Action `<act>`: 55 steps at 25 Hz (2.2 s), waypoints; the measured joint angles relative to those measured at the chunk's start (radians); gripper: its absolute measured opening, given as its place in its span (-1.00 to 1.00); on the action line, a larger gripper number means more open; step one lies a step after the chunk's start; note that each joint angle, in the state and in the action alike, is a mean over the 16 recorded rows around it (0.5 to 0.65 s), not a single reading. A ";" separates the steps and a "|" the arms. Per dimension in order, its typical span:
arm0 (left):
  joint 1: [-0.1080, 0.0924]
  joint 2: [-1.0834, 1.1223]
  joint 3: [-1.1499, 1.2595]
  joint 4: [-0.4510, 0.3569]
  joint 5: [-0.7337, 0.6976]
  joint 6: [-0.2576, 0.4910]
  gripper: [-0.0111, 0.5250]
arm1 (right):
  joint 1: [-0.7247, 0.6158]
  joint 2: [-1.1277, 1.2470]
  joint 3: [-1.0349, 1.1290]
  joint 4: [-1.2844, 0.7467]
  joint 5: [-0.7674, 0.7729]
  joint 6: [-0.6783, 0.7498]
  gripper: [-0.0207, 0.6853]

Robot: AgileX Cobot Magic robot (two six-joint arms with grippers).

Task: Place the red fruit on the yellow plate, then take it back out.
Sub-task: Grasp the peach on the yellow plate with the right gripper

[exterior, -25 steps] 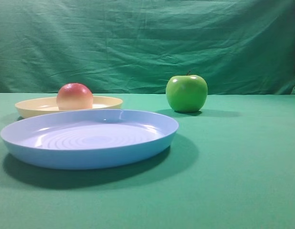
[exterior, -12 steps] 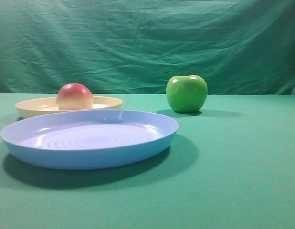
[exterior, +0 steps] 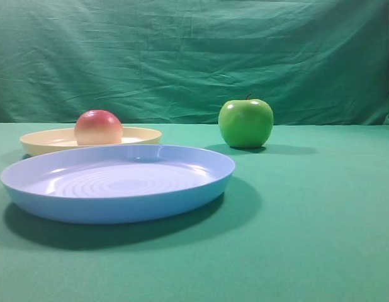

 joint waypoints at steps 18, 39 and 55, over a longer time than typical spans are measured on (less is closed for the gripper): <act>0.000 0.000 0.000 0.000 0.000 0.000 -0.96 | -0.183 -0.555 0.895 0.008 -0.607 0.002 -0.94; 0.000 0.000 0.000 0.000 0.000 0.000 -0.96 | -0.223 -0.783 1.280 0.039 -0.718 0.011 -0.94; 0.000 0.000 0.000 0.000 0.000 -0.001 -0.96 | -0.222 -0.779 1.275 0.067 -0.768 0.012 -0.94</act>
